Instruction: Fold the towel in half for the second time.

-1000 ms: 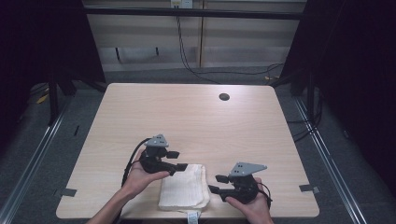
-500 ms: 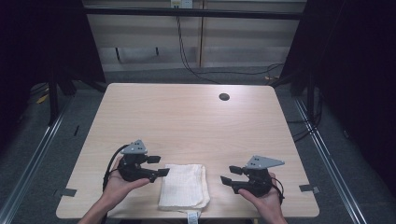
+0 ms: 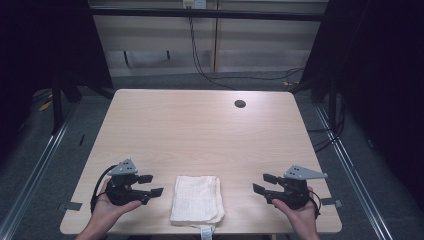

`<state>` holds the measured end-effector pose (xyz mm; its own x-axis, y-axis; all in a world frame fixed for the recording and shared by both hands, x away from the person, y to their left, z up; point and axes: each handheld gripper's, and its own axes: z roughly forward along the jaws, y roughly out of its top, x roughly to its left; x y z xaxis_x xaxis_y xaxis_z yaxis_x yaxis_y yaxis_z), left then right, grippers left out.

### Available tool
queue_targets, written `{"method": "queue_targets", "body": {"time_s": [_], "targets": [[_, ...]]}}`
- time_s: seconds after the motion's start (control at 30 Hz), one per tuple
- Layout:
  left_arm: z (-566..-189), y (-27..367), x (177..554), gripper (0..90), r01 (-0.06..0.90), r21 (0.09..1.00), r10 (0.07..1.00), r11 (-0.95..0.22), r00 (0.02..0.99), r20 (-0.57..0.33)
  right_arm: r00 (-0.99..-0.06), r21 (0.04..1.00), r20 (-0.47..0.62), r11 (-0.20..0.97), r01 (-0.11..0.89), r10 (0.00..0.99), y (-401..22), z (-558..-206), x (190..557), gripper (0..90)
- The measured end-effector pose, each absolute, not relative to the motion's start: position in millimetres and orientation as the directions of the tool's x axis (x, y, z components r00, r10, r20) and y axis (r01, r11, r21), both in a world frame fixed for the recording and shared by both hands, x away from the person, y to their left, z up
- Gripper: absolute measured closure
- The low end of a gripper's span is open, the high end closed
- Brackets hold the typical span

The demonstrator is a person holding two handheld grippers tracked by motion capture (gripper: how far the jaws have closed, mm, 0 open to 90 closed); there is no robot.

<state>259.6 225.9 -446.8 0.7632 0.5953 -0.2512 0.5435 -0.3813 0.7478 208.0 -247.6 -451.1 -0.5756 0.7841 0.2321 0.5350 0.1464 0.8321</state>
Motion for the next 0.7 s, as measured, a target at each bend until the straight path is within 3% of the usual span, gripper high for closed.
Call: {"method": "queue_targets", "body": {"time_s": [0.4,0.7], "targets": [[-459.1,255.4,236.0,31.9,0.554,0.764,0.646,-0.329,0.723,-0.246,-0.509,0.84,0.213,0.11,0.532,0.834,-273.7,-452.7,206.9,39.5],[-464.8,260.8,249.9,33.2,0.547,0.78,0.666,-0.305,0.708,-0.236,-0.506,0.837,0.202,0.12,0.534,0.839,-277.2,-456.0,205.7,39.6]]}}
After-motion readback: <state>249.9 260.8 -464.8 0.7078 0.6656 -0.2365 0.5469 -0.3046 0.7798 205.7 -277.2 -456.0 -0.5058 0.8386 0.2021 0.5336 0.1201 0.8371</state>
